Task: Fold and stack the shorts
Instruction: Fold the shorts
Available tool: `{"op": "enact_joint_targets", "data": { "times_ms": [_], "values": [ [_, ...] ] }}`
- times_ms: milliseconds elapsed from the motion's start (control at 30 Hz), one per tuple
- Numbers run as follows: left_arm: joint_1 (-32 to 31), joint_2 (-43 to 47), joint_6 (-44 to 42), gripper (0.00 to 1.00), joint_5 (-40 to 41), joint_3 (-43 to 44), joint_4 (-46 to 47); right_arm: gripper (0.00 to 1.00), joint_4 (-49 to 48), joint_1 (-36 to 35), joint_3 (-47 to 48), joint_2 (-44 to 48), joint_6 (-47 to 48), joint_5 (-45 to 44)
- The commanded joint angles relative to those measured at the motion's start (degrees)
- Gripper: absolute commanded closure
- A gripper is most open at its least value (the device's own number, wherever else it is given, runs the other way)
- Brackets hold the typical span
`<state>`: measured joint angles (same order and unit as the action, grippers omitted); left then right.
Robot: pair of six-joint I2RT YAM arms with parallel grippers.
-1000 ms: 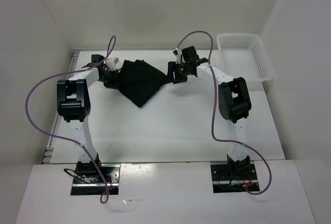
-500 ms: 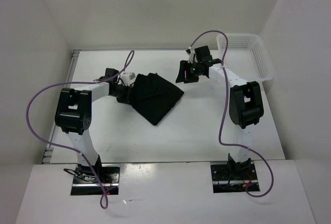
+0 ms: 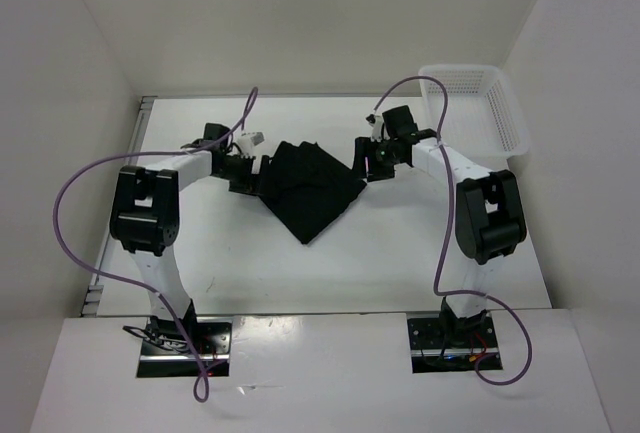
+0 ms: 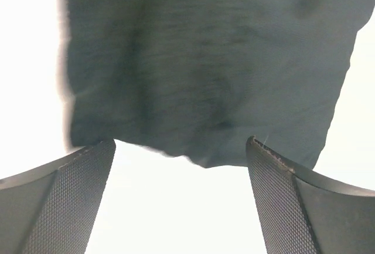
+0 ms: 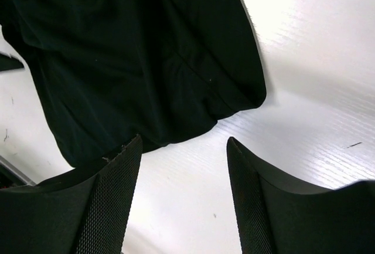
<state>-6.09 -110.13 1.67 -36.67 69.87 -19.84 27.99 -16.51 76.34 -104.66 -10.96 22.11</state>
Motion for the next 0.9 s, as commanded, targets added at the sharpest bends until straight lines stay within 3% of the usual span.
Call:
{"op": "enact_joint_targets", "data": {
  "times_ms": [0,300,600,733,867],
  "values": [
    [4.3,-1.9,-1.7,0.0,5.3,2.6,-8.9,0.35,-1.0,-0.2,-0.8,1.2,-2.6,1.8],
    [6.1,5.0,-1.7,0.0,12.0,8.0,-15.5,0.36,-1.7,3.2,-2.1,-5.8,-10.4,0.7],
    [6.1,-1.8,-1.7,0.0,15.1,16.4,-12.4,0.37,-4.9,3.9,-0.9,-10.9,-12.9,5.8],
    [6.1,-3.4,-1.7,0.0,14.0,17.1,-11.7,0.43,-4.9,3.9,-0.9,-11.5,-12.9,5.8],
    [6.1,-4.7,-1.7,0.0,14.0,17.7,-11.2,0.64,-5.4,3.9,1.3,-12.8,-14.2,5.8]
  ]
}}
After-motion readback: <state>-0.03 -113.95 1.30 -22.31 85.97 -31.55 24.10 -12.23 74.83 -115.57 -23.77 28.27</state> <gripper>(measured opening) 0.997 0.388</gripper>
